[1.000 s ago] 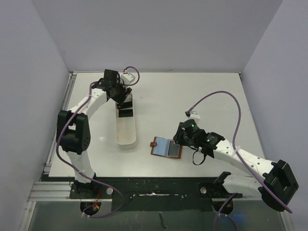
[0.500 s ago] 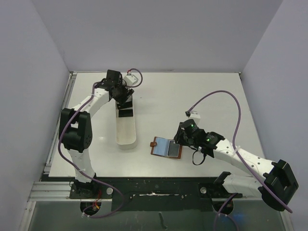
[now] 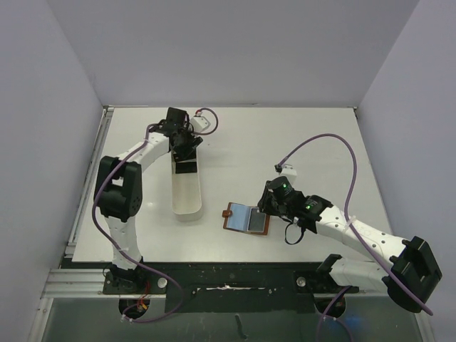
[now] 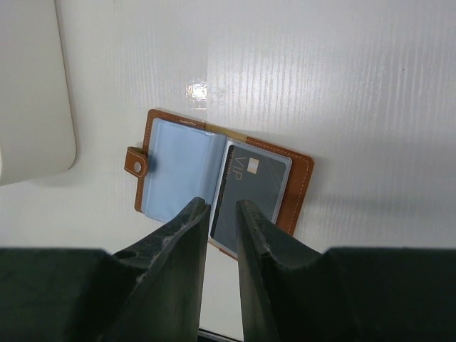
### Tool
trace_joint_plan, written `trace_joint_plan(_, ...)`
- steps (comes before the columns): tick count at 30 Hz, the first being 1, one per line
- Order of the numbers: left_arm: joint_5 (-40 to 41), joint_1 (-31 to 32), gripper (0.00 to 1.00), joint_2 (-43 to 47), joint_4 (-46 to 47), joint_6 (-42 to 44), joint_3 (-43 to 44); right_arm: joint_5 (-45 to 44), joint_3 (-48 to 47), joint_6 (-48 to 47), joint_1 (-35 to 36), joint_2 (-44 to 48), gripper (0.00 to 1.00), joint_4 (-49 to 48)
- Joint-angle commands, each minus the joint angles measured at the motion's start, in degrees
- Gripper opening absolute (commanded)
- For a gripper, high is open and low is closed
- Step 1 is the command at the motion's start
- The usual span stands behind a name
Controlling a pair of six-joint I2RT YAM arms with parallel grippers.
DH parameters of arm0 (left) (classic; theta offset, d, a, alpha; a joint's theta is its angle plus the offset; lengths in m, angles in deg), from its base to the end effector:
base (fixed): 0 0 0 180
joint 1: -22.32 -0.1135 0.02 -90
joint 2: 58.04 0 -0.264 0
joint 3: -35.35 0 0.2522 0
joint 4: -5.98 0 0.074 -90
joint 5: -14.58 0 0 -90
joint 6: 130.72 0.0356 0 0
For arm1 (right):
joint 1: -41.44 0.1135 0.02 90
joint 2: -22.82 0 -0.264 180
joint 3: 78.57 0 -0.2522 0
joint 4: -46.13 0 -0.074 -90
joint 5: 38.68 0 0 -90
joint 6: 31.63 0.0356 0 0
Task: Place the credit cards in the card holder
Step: Pick up the credit card from the storage box.
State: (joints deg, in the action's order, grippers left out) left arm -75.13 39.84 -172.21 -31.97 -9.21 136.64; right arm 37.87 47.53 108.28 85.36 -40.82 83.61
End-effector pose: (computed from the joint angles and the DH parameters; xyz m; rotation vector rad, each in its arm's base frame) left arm 0.4227 -0.1332 0.2132 1.0192 2.2403 0.1128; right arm 0.1679 0.1502 0.2277 0.2383 2.4129 0.4978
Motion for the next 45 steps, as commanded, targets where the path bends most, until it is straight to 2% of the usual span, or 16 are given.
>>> trace_joint_plan(1,2.6,0.1,0.59,-0.3,4.8,1.3,0.4,-2.1,-1.3,-0.2,0.0,1.3,0.24,-1.0)
trace_joint_plan(10,3.7,1.5,0.62,-1.7,6.3,2.2,-1.5,-2.5,-1.4,-0.4,-0.2,1.5,0.24,-1.0)
trace_joint_plan(19,8.1,2.4,0.61,-2.5,8.8,2.8,-3.3,-2.7,-0.9,-0.5,-0.5,2.0,0.24,-1.0)
trace_joint_plan(30,12.5,3.3,0.52,0.6,12.3,3.8,-4.7,-2.7,-0.6,-0.6,-0.8,2.0,0.24,-1.4)
trace_joint_plan(45,14.7,4.9,0.41,1.5,11.1,4.6,-4.3,-2.4,0.1,-0.4,-0.8,2.4,0.24,-1.4)
